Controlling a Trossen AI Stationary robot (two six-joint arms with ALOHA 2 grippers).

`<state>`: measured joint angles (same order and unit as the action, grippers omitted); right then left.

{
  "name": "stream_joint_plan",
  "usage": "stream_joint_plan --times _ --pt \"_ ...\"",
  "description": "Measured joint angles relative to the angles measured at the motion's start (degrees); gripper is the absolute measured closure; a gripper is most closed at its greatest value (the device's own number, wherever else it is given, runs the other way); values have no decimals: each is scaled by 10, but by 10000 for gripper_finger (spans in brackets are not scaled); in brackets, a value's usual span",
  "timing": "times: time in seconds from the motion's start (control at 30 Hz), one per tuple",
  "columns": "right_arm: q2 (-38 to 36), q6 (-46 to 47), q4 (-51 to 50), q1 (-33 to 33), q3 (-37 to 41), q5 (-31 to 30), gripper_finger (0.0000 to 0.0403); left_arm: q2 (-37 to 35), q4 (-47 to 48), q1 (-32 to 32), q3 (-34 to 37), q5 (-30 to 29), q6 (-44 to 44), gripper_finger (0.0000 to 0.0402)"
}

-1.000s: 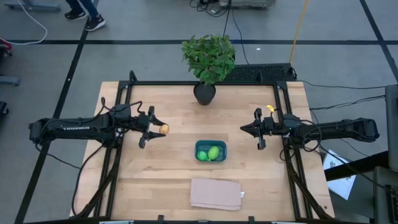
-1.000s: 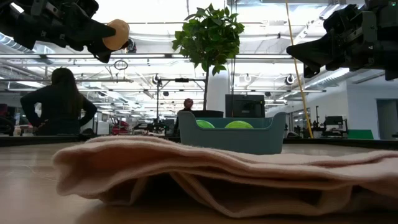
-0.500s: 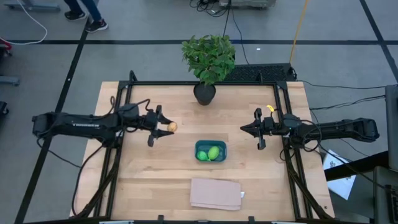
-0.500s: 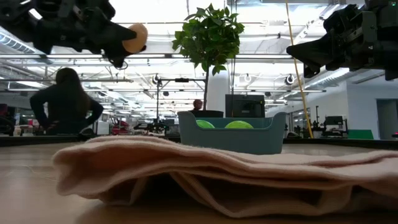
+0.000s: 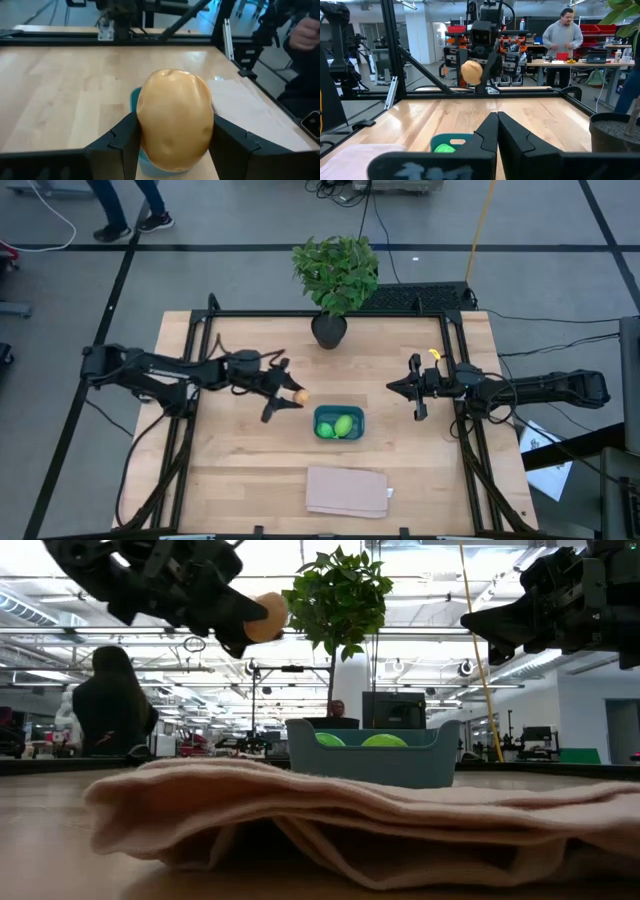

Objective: Pick and placing Produce into tupperware
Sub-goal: Put the potato into the blue container

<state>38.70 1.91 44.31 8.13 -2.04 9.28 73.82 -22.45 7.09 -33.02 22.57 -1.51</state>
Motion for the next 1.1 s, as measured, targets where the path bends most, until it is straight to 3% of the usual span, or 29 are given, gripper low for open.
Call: stream_joint_plan --times 0.3,0.63,0.87,1.1 --pt "0 0 0 0 0 0 403 101 118 -16 -99 15 -71 213" --pt "0 0 0 0 0 0 403 155 295 -20 -211 20 -202 213" --pt "0 0 0 0 0 0 403 210 344 -20 -281 23 -306 213" --pt "0 0 -3 0 0 0 403 296 356 -22 -341 23 -357 213"
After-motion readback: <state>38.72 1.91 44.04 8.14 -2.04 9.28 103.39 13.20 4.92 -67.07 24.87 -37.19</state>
